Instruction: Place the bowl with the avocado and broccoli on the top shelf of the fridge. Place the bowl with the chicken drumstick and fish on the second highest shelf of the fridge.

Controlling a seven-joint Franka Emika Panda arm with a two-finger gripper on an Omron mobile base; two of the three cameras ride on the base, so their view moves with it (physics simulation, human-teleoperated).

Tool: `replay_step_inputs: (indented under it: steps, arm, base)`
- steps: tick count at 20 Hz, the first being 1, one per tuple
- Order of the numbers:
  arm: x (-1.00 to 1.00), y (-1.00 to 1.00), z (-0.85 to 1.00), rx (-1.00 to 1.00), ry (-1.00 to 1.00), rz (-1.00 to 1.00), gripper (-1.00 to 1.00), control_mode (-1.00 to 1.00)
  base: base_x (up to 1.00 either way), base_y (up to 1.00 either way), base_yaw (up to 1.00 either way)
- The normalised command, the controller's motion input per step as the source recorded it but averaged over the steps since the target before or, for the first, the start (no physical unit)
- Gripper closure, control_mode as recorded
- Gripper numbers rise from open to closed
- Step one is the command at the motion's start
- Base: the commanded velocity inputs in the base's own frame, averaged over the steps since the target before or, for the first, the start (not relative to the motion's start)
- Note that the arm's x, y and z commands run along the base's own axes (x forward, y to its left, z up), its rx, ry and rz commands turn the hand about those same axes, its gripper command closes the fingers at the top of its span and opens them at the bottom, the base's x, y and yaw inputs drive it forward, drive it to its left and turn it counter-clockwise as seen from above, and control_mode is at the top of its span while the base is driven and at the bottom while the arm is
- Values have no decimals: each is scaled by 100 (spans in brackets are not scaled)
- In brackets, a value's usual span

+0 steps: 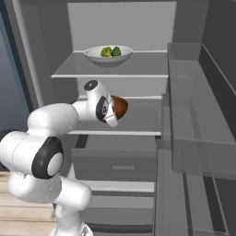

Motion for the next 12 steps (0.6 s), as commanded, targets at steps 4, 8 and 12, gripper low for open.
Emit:
replay_step_inputs:
  steps: [4, 8, 12]
  arm:
    - [1, 0, 4, 0, 0, 0, -100, -100]
    - [-83, -11, 73, 1, -3, 0, -100, -100]
    - [-100, -18, 100, 0, -12, 0, -100, -100]
  base:
    - [0, 0, 0]
    - [0, 0, 0]
    - [0, 0, 0]
